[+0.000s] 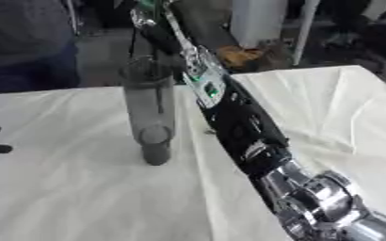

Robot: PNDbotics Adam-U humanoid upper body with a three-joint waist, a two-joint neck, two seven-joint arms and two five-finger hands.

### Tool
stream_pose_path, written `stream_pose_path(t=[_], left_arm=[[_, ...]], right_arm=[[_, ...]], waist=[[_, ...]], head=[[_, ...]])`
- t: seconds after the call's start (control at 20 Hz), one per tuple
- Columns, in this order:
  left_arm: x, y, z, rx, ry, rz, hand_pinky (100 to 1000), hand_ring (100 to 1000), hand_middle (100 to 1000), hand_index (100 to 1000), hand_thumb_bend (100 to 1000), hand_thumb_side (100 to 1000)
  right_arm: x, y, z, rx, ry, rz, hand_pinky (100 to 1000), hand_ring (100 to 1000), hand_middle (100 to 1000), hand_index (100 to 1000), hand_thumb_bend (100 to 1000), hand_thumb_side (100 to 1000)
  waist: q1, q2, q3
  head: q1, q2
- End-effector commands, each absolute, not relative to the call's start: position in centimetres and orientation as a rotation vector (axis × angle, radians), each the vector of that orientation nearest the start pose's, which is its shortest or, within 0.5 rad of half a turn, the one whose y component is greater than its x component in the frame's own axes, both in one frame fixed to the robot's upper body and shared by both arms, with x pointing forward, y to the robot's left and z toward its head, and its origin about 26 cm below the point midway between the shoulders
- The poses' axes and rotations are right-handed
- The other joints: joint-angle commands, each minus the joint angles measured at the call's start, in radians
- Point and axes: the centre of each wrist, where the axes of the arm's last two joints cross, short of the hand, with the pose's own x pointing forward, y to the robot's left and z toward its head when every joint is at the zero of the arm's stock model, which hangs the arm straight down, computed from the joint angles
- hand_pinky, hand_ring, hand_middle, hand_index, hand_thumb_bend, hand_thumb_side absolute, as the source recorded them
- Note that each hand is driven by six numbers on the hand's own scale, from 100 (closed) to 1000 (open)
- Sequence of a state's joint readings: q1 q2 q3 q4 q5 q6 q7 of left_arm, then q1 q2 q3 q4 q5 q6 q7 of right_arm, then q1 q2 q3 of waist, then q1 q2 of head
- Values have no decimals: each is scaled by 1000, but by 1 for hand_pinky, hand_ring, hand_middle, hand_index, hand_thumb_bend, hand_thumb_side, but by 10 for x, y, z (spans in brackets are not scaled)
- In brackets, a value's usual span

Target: Arrange flowers into the vase.

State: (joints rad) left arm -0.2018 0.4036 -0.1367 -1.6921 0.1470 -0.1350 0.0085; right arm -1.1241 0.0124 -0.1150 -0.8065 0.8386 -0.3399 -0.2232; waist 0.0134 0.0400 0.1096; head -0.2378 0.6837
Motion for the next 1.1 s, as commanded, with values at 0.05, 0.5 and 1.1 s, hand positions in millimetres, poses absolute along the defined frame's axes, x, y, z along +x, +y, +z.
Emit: stream_pose_path(t=[0.05,0.5,1.1], left_arm=[[320,282,102,46,-1990,-391,882,677,795,875,1000,947],[319,283,100,50,-1985,-390,882,677,795,875,1000,947],[318,286,98,60,-1976,-390,883,676,795,875,1000,947]], right_arm=[[492,-105,212,-588,-2300,755,251,319,209,368,232,959],[493,-107,209,-612,-2279,856,322,386,288,408,296,976],[498,-119,226,-669,-2289,848,311,344,232,362,225,905]], waist=[[5,-11,-2],[1,-14,-8],[-12,-22,-21]], head=[[3,-7],[4,-6],[8,1]])
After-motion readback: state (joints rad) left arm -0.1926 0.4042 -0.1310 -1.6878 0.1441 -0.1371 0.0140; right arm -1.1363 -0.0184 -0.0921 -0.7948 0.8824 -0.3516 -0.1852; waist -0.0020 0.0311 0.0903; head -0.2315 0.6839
